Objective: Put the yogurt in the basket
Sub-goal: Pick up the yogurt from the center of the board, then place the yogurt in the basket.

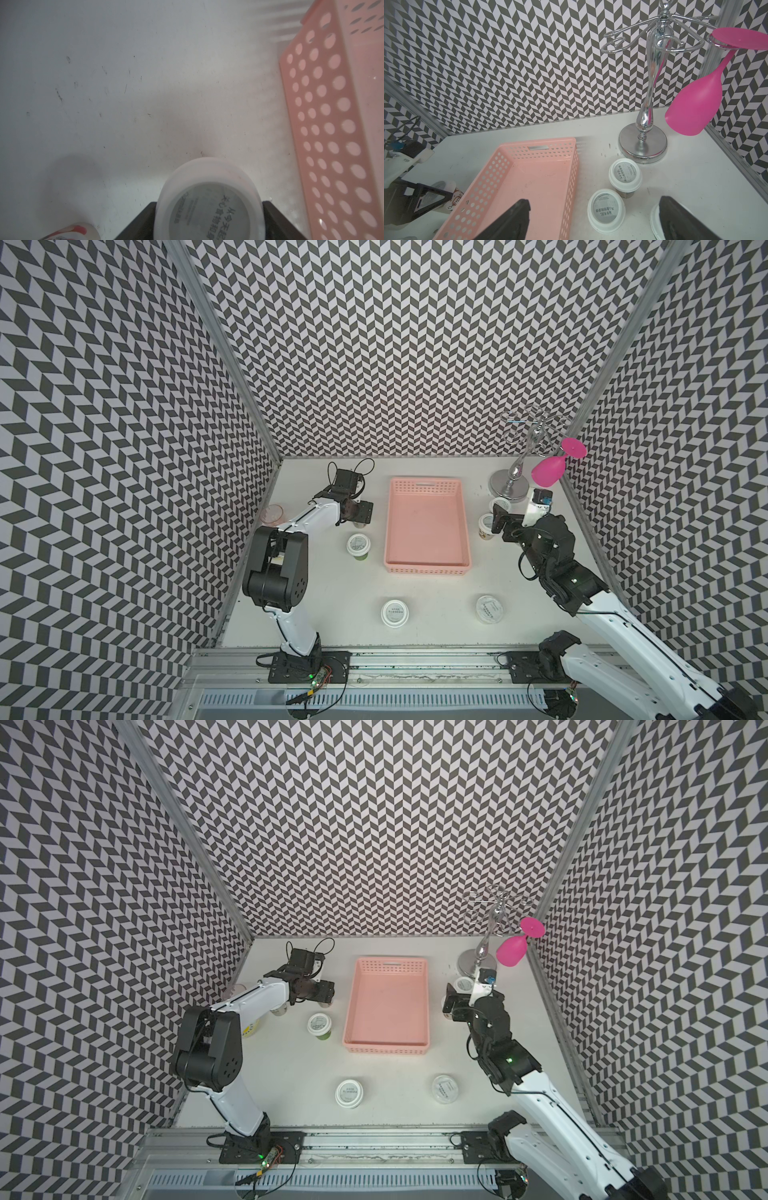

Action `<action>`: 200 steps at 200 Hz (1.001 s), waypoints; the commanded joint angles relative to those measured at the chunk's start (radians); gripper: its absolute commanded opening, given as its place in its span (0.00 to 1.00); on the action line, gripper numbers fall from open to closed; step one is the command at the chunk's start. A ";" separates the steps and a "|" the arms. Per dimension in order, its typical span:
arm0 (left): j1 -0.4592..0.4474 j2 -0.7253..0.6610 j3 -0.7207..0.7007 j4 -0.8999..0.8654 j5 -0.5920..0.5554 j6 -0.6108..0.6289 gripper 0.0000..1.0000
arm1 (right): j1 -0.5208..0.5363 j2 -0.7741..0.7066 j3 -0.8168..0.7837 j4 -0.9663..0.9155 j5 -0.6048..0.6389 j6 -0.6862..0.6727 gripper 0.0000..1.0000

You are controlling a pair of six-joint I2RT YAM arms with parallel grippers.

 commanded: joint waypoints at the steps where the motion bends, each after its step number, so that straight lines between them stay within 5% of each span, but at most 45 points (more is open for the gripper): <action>1: -0.003 -0.049 0.046 -0.027 -0.006 -0.001 0.79 | 0.004 0.005 -0.010 0.056 -0.004 -0.013 0.99; 109: -0.017 -0.037 0.316 -0.165 0.038 -0.016 0.77 | 0.004 0.011 -0.006 0.051 0.003 -0.013 1.00; 200: -0.136 0.098 0.568 -0.240 0.056 -0.011 0.77 | 0.004 0.016 -0.007 0.051 0.003 -0.015 0.99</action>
